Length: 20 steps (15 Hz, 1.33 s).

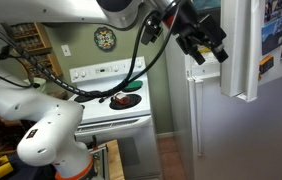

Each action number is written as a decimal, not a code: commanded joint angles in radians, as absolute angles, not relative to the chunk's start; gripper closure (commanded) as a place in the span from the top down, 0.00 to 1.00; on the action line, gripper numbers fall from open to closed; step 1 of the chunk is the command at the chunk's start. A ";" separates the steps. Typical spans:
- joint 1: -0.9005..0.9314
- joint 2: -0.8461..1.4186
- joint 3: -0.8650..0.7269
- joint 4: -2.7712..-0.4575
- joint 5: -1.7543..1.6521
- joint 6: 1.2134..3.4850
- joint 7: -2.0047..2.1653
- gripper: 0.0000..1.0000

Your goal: Open the top door of the refrigerator, pick up the clear lunch box and put it on the hob of the stove

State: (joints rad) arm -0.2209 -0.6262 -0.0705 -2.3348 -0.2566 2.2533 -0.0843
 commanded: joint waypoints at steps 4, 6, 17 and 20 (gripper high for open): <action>-0.185 -0.637 -0.087 -2.307 -0.225 2.260 -0.060 1.00; -0.168 -0.642 -0.086 -2.278 -0.204 2.256 -0.057 1.00; -0.180 -0.585 -0.035 -2.174 -0.223 2.450 0.057 1.00; -0.199 -0.548 -0.027 -2.167 -0.230 2.519 0.094 1.00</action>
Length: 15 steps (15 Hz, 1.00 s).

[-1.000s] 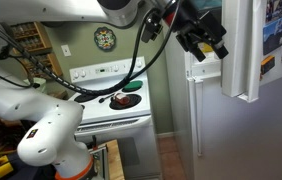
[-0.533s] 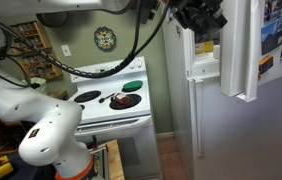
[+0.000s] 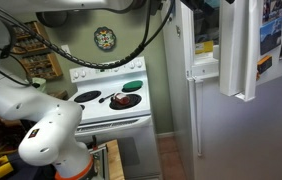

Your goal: Open the top door of the refrigerator, pick up the clear lunch box and put it on the hob of the stove

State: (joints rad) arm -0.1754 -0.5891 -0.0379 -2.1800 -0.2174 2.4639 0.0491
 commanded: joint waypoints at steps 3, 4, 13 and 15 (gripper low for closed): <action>-0.244 -0.516 -0.010 -2.156 -0.267 2.549 0.136 1.00; -0.266 -0.506 -0.002 -2.149 -0.289 2.550 0.154 1.00; -0.418 -0.453 0.044 -2.070 -0.489 2.481 0.304 1.00; -0.420 -0.447 0.041 -2.041 -0.502 2.419 0.327 1.00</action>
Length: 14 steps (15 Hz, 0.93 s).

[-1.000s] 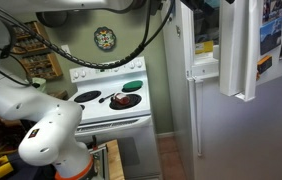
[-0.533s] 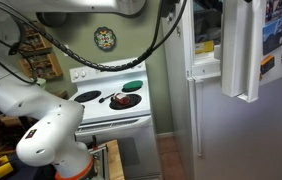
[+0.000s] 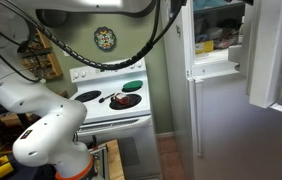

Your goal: Open the top door of the refrigerator, pick up the clear lunch box and put it on the hob of the stove

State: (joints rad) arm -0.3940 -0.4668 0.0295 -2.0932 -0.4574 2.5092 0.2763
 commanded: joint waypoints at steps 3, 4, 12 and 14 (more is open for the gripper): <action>-0.413 -0.474 0.050 -1.992 -0.429 2.175 0.260 1.00; -0.446 -0.478 0.076 -1.972 -0.442 2.095 0.255 1.00; -0.350 -0.481 0.032 -1.894 -0.443 1.899 0.306 1.00; -0.323 -0.476 0.025 -1.829 -0.358 1.760 0.341 1.00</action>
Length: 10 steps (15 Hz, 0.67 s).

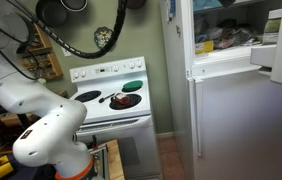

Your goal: Open the top door of the refrigerator, pick up the clear lunch box and put it on the hob of the stove

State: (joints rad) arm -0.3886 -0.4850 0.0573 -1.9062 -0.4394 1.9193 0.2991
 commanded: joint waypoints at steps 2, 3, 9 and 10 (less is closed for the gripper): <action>-0.298 -0.469 0.013 -1.750 -0.299 1.611 0.347 1.00; -0.301 -0.462 0.018 -1.706 -0.284 1.535 0.370 1.00; -0.253 -0.477 -0.005 -1.590 -0.164 1.631 0.536 1.00; -0.250 -0.474 -0.003 -1.573 -0.144 1.659 0.565 1.00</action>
